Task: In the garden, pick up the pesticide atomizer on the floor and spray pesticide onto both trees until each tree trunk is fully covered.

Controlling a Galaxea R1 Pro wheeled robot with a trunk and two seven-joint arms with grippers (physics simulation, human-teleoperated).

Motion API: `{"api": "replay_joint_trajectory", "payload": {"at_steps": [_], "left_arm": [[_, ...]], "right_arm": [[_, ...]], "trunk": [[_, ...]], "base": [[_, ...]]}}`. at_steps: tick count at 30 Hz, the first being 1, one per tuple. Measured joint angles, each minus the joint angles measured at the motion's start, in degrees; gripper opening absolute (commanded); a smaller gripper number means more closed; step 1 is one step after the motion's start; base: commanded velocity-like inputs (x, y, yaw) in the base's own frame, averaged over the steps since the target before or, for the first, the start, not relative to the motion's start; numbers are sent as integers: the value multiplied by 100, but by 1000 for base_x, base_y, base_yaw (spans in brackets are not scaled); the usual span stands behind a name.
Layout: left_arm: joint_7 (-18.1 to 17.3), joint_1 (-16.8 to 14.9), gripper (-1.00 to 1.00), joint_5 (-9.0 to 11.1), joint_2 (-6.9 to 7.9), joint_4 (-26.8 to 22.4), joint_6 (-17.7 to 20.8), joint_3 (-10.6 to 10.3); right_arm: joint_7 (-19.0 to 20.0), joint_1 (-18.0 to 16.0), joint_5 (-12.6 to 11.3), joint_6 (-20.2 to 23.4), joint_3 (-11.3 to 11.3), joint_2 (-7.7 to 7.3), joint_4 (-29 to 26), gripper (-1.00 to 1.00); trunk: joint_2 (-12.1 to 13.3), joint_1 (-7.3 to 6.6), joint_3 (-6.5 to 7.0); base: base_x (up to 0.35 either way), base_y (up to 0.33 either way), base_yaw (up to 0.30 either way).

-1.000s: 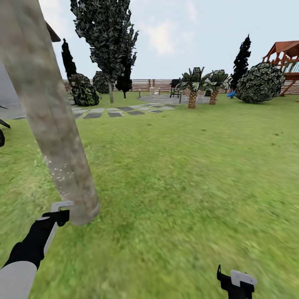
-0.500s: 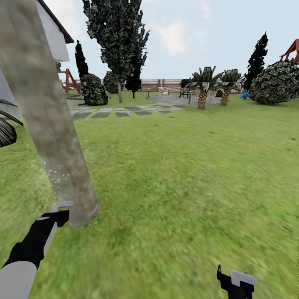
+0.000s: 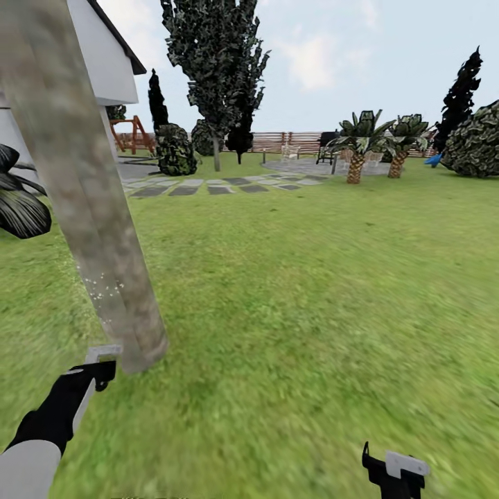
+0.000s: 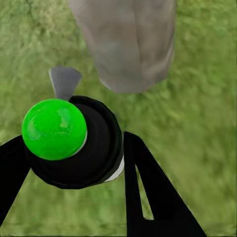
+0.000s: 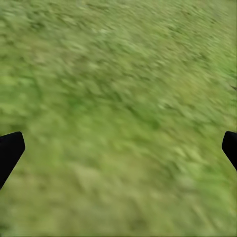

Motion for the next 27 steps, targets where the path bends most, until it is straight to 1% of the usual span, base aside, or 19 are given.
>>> {"api": "replay_joint_trajectory", "payload": {"at_steps": [3,7,8,9,10,11,13,17,19,23,27], "left_arm": [[7,36,-100,-16,33,413,-7,-10],[36,48,-100,-20,40,586,8,-23],[110,50,-100,-22,40,702,5,-25],[277,50,-100,-23,19,799,0,-31],[537,49,-100,-28,1,842,-7,-34],[697,49,-100,0,-6,857,-14,-35],[825,49,-100,45,-15,839,-30,-37],[850,49,-100,59,-22,819,-48,-31],[856,49,-100,67,-23,813,-52,-30],[853,49,-100,88,-30,838,-61,-21],[859,49,-100,79,-82,846,-62,-6]], "right_arm": [[0,1,0,0,-3,-6,0,100],[0,0,0,0,-3,-9,0,100],[0,0,0,0,-3,-9,2,100],[2,0,0,0,-3,-9,2,100],[5,0,0,0,-2,-9,5,100],[5,1,2,0,-2,-9,7,100],[8,1,0,0,-3,-9,7,100],[7,0,0,0,-3,-9,8,100],[7,-2,1,0,0,-3,9,100],[1,-1,0,0,-3,0,6,100],[0,-1,0,0,-2,0,7,100]], "trunk": [[0,0,0],[0,0,1],[0,0,1],[0,0,1],[0,-1,1],[0,-1,1],[0,-1,1],[0,-1,1],[0,0,1],[0,0,1],[0,0,1]], "base": [[0,-3,15],[202,0,1],[324,0,0],[332,0,0],[335,0,0],[336,0,0],[337,0,0],[321,0,0],[172,-25,30],[30,-6,224],[2,0,272]]}}
